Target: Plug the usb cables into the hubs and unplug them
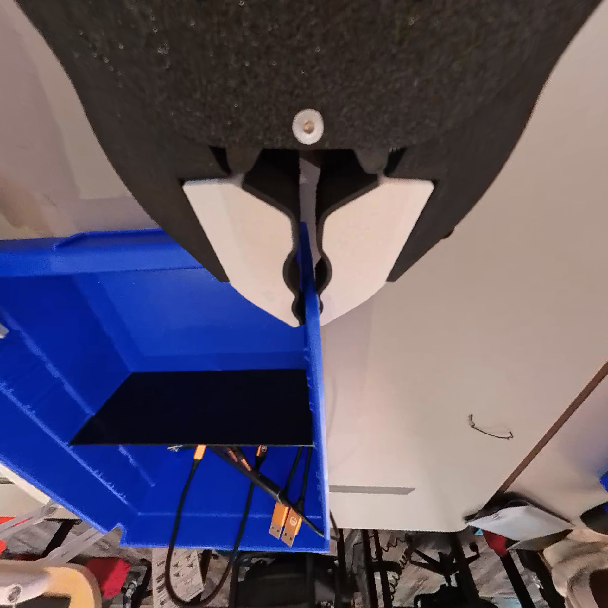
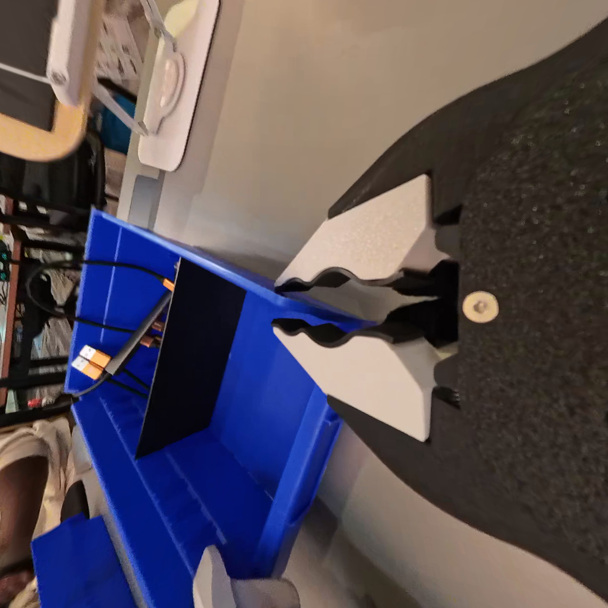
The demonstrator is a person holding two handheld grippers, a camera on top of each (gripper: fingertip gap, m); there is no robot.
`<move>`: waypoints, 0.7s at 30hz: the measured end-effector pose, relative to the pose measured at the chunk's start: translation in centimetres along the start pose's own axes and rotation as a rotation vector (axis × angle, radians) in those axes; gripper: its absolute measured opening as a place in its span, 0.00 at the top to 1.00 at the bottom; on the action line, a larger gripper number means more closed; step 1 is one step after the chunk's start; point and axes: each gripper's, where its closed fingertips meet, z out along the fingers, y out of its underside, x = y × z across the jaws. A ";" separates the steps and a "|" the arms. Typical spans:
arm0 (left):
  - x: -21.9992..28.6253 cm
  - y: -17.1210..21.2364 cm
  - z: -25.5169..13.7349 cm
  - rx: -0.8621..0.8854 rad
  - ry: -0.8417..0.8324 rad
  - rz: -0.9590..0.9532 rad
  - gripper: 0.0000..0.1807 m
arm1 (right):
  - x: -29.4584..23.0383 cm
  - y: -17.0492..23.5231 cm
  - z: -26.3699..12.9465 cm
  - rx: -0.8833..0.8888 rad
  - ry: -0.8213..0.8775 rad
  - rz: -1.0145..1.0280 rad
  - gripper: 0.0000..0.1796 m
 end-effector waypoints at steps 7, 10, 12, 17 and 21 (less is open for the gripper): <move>-0.8 -1.5 -1.8 0.066 -0.023 -0.117 0.86 | -0.9 0.4 -6.4 -0.057 -0.459 0.020 0.85; -0.8 -2.6 -3.2 0.156 0.009 -0.270 0.85 | 2.4 3.9 -10.3 -0.121 -0.523 0.026 0.84; -0.8 -3.0 -4.3 0.207 -0.007 -0.342 0.85 | 5.9 5.7 -12.4 -0.120 -0.502 0.000 0.84; 0.6 -4.0 -6.9 0.303 -0.091 -0.337 0.86 | 17.3 5.6 -15.9 -0.039 -0.318 -0.046 0.84; 5.2 -3.8 -7.3 0.284 -0.050 -0.208 0.87 | 26.5 4.8 -18.9 0.039 -0.186 0.071 0.84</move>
